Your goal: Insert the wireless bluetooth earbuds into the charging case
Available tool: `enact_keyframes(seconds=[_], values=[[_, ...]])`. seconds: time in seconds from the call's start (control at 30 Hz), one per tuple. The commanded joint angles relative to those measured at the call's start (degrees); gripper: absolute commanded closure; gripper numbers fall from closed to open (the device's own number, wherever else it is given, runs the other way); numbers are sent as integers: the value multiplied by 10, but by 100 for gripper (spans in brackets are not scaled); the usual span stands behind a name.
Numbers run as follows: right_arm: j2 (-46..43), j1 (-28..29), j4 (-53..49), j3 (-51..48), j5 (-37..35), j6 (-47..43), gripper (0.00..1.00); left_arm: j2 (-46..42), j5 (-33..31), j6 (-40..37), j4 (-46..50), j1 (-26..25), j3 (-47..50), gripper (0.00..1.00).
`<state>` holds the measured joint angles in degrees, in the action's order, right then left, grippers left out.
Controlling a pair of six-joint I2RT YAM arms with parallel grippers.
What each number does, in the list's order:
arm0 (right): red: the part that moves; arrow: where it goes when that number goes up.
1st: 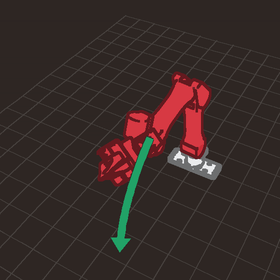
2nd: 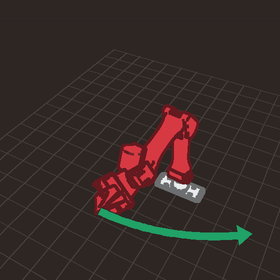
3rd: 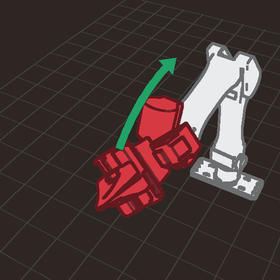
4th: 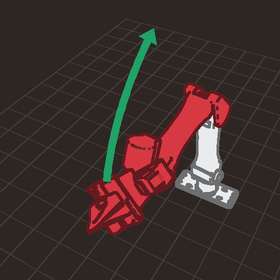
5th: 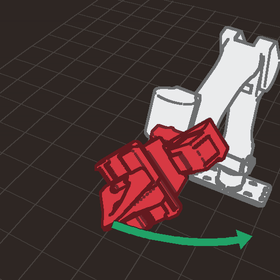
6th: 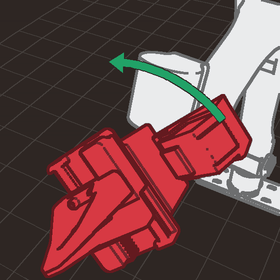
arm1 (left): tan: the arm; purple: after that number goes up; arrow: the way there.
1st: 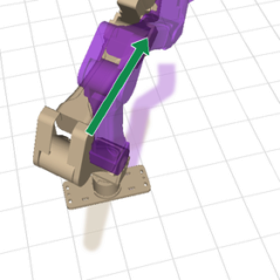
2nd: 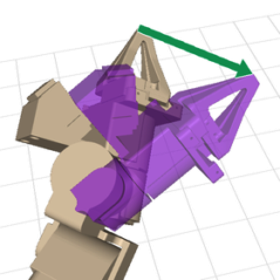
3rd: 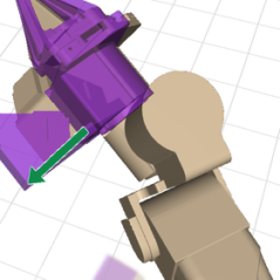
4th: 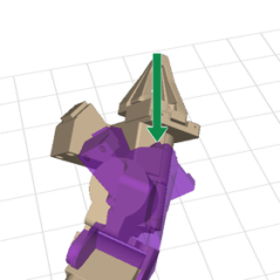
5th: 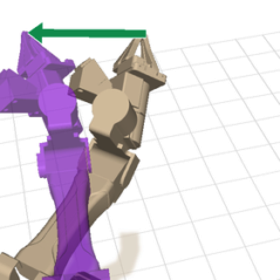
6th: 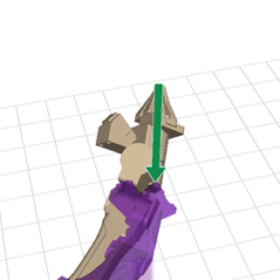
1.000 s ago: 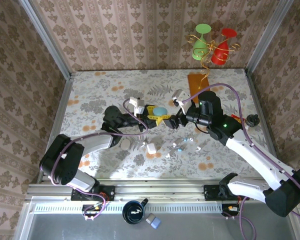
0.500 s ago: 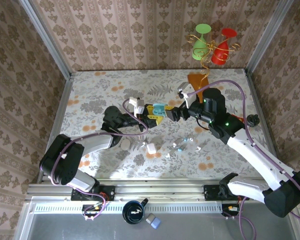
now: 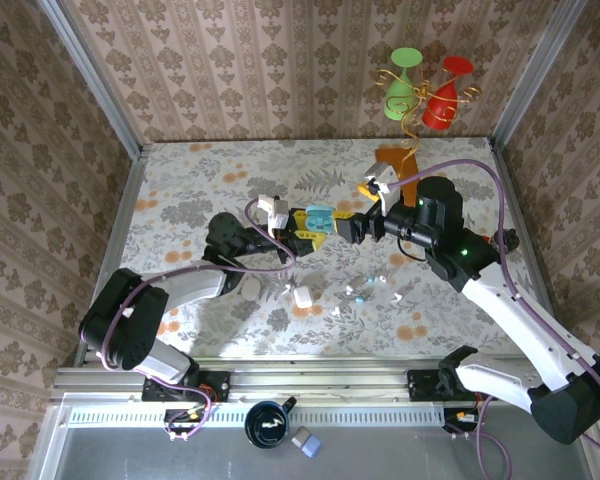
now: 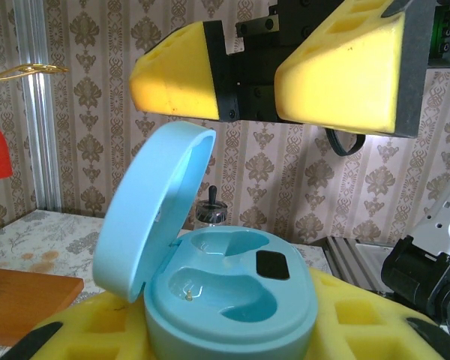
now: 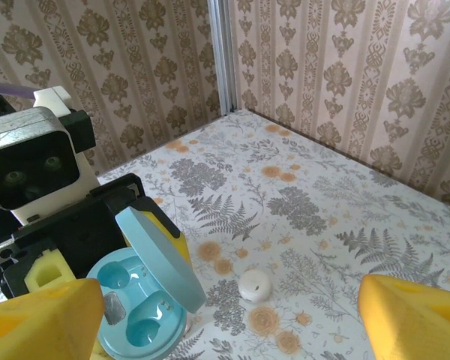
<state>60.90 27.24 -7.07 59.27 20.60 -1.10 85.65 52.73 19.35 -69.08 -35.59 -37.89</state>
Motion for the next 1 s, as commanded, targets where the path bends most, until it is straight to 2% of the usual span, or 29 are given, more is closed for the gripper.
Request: enact_keyframes(seconds=[0.0, 0.13, 0.57, 0.67, 0.73, 0.8, 0.97], values=[[0, -3, 3, 10, 18, 24, 10, -20, -12, -17, -21, -2, 11, 70], [13, -5, 5, 6, 10, 47, 7, -34, -36, -43, -1, -4, 20, 71], [66, -10, -4, 54, -14, 80, 8, -63, -39, -92, 63, -23, 18, 71], [53, -10, -5, 52, 7, 84, 6, -67, -61, -92, 61, -23, 26, 71], [39, -10, -6, 44, 18, 87, 0, -71, -82, -97, 65, -23, 27, 71], [18, -10, 9, 24, 29, 94, 0, -74, -100, -106, 74, -22, 29, 72], [-57, -25, 109, -81, 29, 153, 0, -79, -145, -119, 81, -13, 36, 72]])
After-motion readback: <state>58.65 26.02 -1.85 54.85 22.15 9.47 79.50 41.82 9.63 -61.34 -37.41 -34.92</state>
